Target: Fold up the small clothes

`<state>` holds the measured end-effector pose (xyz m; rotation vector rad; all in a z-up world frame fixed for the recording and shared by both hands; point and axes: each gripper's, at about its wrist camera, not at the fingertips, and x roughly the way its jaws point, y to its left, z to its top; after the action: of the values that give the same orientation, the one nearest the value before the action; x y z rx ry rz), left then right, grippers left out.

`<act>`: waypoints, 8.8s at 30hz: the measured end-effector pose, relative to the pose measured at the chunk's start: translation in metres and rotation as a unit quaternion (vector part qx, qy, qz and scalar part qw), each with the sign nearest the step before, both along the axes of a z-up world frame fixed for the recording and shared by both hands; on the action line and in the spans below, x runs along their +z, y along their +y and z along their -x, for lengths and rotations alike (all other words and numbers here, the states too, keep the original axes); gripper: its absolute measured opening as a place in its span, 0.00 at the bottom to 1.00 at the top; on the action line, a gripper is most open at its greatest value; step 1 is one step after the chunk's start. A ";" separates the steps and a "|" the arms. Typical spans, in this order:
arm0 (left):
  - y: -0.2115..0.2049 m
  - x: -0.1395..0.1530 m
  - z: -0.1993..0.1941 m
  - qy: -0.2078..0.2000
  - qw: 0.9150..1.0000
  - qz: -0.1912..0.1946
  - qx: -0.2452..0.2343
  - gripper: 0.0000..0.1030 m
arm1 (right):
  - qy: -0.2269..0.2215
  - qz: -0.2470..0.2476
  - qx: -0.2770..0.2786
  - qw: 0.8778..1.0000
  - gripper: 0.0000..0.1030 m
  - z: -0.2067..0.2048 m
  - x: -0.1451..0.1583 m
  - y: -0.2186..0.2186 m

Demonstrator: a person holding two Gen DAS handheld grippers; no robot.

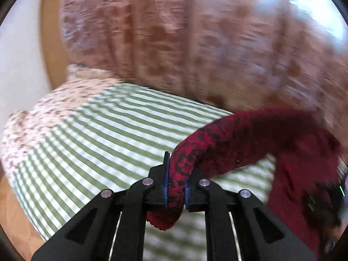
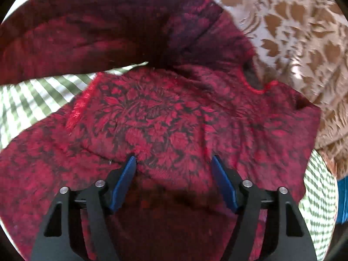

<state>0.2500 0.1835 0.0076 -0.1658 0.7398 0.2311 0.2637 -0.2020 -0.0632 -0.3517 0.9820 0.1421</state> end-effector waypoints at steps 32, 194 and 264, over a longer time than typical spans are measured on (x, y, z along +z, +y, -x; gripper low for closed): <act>-0.107 -0.089 0.044 0.071 0.980 0.113 -0.145 0.81 | -0.058 -0.260 -0.319 0.909 0.84 0.083 0.069 -0.313; -0.244 -0.101 0.080 0.085 0.972 -0.009 -0.220 0.77 | -0.130 -0.204 -0.584 0.775 0.12 0.165 0.037 -0.510; -0.205 -0.058 0.107 0.095 0.961 0.097 -0.241 0.74 | -0.145 -0.319 -0.467 0.812 0.12 0.123 0.076 -0.444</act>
<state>0.1429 -0.0220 -0.0503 -0.1454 0.9698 -0.2968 0.1408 -0.6460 0.0127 0.7329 0.6564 -0.4704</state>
